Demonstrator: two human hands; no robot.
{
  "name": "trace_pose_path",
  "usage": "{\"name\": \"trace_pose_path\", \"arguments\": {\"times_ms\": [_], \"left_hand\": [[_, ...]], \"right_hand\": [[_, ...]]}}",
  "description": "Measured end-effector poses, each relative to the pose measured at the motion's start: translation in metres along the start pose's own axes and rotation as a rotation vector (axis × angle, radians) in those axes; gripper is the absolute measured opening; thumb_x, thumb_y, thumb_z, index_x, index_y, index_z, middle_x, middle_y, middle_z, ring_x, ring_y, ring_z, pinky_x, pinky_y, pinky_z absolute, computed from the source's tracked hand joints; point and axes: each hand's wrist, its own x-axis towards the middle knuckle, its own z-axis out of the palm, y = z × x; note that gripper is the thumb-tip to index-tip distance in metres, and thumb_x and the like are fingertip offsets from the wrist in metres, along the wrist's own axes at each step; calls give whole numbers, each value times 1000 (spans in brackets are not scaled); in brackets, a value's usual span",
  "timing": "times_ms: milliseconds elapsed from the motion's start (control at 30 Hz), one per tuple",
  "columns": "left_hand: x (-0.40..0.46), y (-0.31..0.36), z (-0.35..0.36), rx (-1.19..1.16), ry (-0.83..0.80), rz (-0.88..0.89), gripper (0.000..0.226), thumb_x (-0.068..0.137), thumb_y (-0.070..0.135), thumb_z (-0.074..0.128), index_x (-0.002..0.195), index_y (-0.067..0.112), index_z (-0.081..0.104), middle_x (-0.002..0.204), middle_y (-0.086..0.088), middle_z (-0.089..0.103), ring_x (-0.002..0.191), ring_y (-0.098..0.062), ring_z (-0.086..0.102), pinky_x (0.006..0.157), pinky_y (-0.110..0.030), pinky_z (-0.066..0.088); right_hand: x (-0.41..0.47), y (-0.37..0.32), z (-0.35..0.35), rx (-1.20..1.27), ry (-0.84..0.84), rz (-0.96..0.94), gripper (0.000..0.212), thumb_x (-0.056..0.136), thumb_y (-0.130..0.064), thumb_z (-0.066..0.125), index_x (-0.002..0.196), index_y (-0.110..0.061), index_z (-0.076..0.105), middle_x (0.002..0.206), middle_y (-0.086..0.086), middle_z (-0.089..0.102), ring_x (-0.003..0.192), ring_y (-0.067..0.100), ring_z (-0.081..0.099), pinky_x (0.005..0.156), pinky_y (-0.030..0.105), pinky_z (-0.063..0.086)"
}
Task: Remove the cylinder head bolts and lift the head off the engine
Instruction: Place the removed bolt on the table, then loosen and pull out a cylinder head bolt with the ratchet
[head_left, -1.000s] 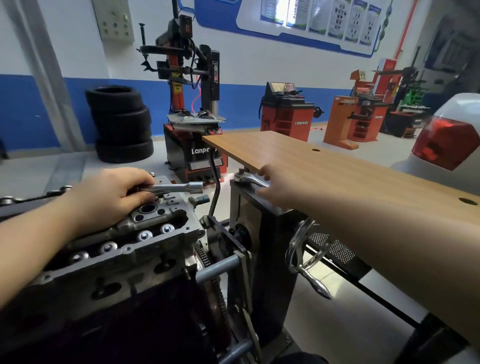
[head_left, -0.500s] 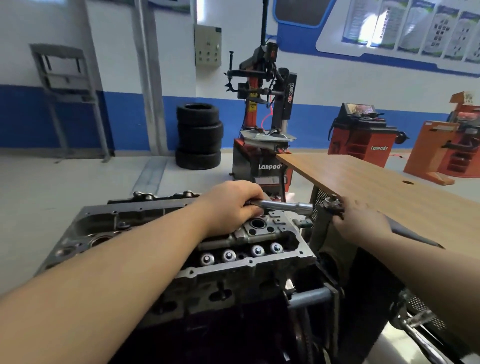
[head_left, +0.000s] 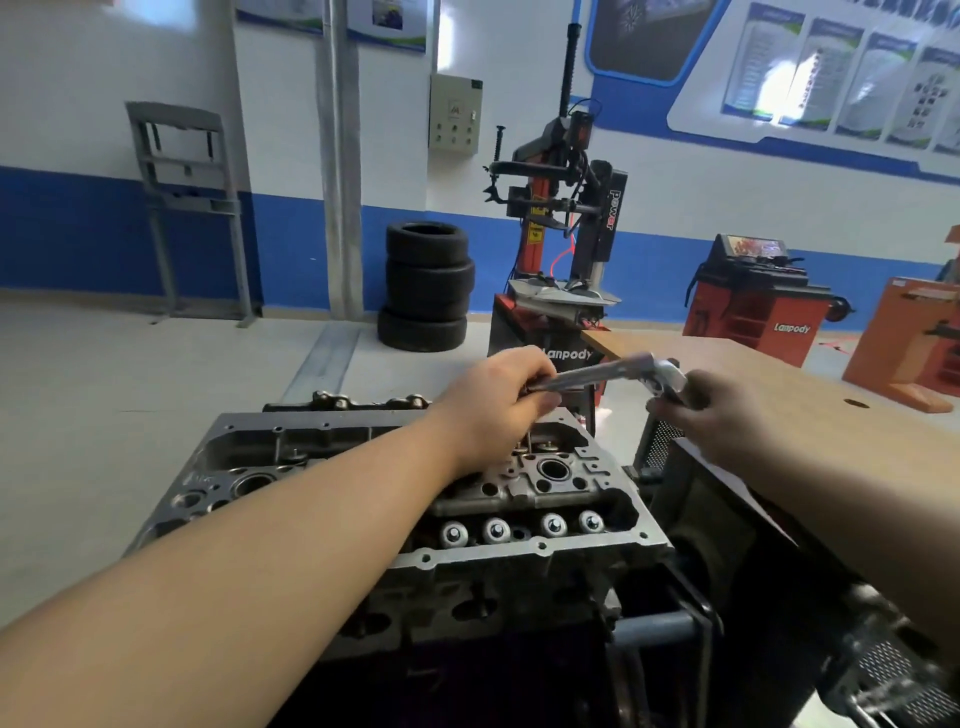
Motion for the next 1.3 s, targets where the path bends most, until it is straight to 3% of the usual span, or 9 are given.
{"name": "trace_pose_path", "arguments": {"times_ms": [167,267,367,433,500,600,1000,1167,1300], "left_hand": [[0,0,-12,-198,420,-107,30,101,43,56,79,23,53,63,8,52,58,-10,49,58,-34,44],[1,-1,-21,-156,556,-218,42,98,47,57,68,19,50,57,9,50,56,-11,48,57,-32,41],[-4,-7,-27,-11,520,-308,46,96,47,60,59,24,46,53,9,51,56,-10,48,56,-30,34],[-7,-13,-29,53,483,-320,48,94,48,58,56,24,46,53,13,53,56,-10,48,55,-29,29],[-9,-17,-32,42,461,-312,49,94,47,57,53,23,45,51,13,52,55,-13,48,55,-29,29],[-9,-18,-32,-14,460,-292,52,96,41,59,51,21,45,48,9,48,52,-15,46,55,-31,33],[-10,-22,-30,11,443,-242,41,92,31,58,54,48,59,45,17,50,51,-4,49,54,-25,25],[-10,-24,-32,-68,458,-267,42,93,31,57,51,39,58,42,10,44,46,-8,43,54,-27,28],[-8,-26,-34,-114,526,-316,44,91,30,57,48,24,50,41,8,40,46,-11,40,54,-29,30]], "right_hand": [[-13,-96,-27,408,-276,159,50,97,-60,64,100,-10,65,76,8,61,61,24,56,60,40,48],[-21,-140,-26,628,-301,295,54,93,-67,63,94,-13,65,69,7,57,51,18,48,46,27,40],[-16,-201,-7,597,-365,228,54,110,-39,48,77,4,55,64,16,45,29,10,43,34,15,31],[-16,-230,-3,596,-363,105,49,113,-4,27,66,-5,42,65,12,35,22,9,43,44,20,44],[-23,-233,-4,582,-385,43,45,114,-19,34,72,-4,41,52,13,37,22,15,35,31,24,29],[-40,-213,-15,567,-507,106,50,100,-64,52,85,-16,57,60,6,42,40,17,26,40,18,21],[-18,-209,-14,379,-682,147,66,88,-82,51,62,-21,55,57,2,36,39,16,24,38,18,21],[1,-209,-12,448,-779,207,119,53,-92,74,119,6,58,59,1,36,48,18,19,49,27,14],[12,-209,-4,462,-795,258,81,51,-92,74,76,-16,60,59,1,36,56,19,13,60,37,7]]}}
